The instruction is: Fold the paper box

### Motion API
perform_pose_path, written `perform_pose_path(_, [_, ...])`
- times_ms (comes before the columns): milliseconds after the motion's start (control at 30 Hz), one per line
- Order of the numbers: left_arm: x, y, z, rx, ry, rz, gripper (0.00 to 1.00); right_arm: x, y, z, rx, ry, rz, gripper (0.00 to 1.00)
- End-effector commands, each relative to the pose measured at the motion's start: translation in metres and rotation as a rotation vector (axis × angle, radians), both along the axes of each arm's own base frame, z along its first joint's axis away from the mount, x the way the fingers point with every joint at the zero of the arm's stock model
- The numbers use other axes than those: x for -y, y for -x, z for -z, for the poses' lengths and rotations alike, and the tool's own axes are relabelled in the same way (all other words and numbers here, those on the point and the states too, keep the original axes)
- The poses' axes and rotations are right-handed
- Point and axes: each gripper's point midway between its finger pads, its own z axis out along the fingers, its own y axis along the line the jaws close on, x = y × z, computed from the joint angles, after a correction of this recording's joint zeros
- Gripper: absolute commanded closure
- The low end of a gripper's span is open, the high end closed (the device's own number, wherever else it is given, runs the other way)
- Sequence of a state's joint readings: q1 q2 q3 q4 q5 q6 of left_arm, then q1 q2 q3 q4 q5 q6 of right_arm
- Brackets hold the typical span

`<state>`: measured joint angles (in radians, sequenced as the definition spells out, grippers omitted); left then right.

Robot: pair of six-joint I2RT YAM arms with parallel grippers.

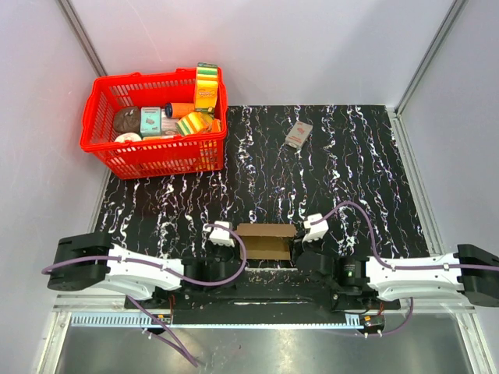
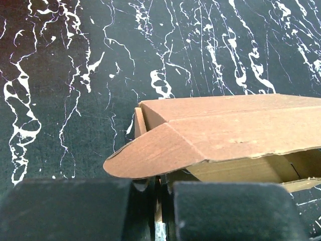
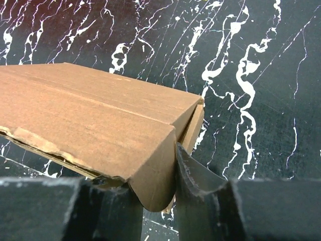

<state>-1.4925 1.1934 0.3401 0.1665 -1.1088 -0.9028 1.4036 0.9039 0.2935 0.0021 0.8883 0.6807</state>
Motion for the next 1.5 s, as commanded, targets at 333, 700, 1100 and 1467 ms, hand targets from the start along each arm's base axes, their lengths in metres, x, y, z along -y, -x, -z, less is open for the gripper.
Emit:
perform_pose_path(333, [0.000, 0.018, 0.017, -0.017, -0.087, -0.009, 1.00, -0.002, 0.020, -0.045, -0.042, -0.064, -0.092, 0.48])
perform_pose_path(700, [-0.009, 0.019, 0.018, -0.007, -0.100, -0.054, 1.00, -0.010, 0.040, -0.091, -0.074, -0.149, -0.228, 0.45])
perform_pose_path(1100, [-0.006, 0.022, 0.014, 0.010, -0.125, -0.072, 0.99, -0.001, 0.050, -0.138, -0.062, -0.212, -0.303, 0.44])
perform_pose_path(1467, [0.004, 0.035, 0.004, 0.033, -0.126, -0.067, 0.78, 0.008, 0.042, -0.132, -0.035, -0.243, -0.241, 0.41])
